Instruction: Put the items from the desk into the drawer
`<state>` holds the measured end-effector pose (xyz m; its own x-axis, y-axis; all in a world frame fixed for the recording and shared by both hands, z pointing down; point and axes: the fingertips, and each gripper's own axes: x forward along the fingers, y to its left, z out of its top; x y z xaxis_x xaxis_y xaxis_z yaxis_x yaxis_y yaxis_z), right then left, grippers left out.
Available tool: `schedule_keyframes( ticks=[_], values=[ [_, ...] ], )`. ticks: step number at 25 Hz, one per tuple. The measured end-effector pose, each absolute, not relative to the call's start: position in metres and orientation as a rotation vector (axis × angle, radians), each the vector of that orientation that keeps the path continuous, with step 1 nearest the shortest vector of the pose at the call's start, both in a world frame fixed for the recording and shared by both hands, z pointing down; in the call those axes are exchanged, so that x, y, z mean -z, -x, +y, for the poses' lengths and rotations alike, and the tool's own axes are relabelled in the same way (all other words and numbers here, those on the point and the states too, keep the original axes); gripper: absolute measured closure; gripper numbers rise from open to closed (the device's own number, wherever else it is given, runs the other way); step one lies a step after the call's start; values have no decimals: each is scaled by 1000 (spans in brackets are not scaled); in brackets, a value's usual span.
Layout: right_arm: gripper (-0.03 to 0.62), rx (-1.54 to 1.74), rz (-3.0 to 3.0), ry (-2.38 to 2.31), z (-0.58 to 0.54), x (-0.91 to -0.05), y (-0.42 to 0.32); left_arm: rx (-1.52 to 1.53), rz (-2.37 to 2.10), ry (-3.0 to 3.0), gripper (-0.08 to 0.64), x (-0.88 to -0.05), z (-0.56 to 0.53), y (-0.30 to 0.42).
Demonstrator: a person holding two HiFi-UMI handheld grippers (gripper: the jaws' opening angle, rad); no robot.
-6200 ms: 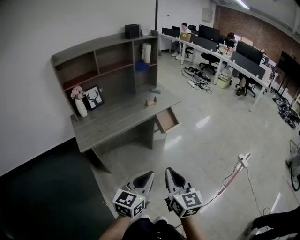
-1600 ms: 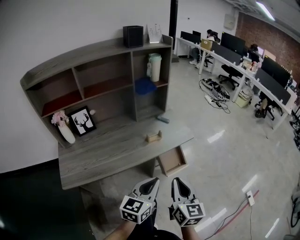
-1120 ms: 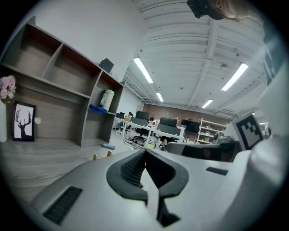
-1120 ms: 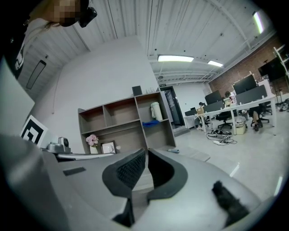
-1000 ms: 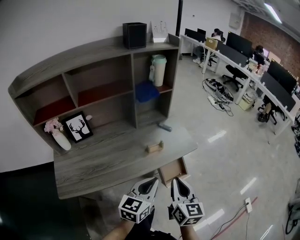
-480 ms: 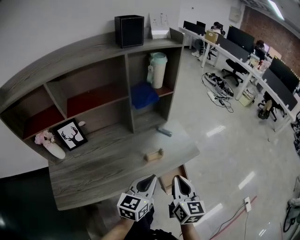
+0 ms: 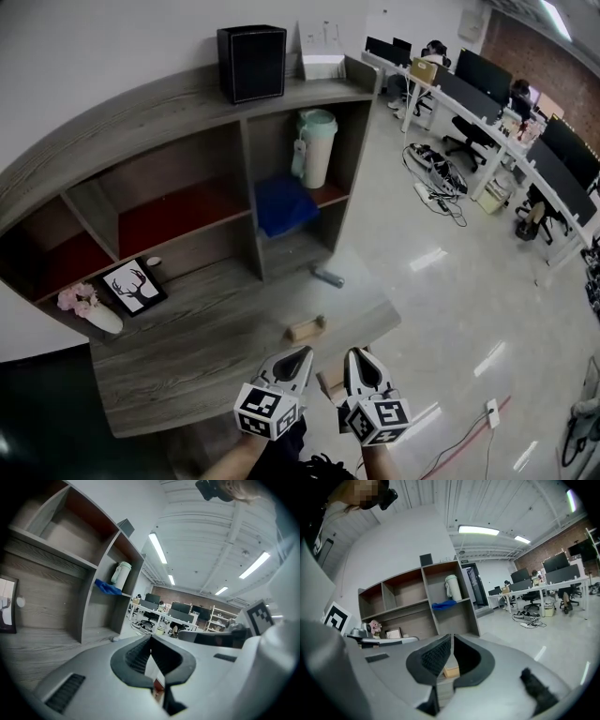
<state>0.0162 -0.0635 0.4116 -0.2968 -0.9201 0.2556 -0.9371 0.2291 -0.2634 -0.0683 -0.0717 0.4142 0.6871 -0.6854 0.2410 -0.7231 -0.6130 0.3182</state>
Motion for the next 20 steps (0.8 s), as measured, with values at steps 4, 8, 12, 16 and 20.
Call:
schedule_keyframes(
  ticks=[4,8,12,16,20],
  values=[
    [578,-588,-2421,-1830,-83,-416,-16,-139,-1099,-2495,549,-419,-90,69],
    [578,-608,-2408,-1828,-100,-425,-16,-166,-1084,-2483,549,-429,-106,68],
    [574,-634,-2394,-1801,-116,-439,-14,-184,-1055,-2476,549,-441,-118,63],
    [480,-641,-2394,-1731,-132,-453,-10,-185,-1023,-2455,549,-456,-130,59],
    [454,-635,-2381,-1700,-145,-462,-10,-192,-1020,-2440,549,-466,-140,60]
  ],
)
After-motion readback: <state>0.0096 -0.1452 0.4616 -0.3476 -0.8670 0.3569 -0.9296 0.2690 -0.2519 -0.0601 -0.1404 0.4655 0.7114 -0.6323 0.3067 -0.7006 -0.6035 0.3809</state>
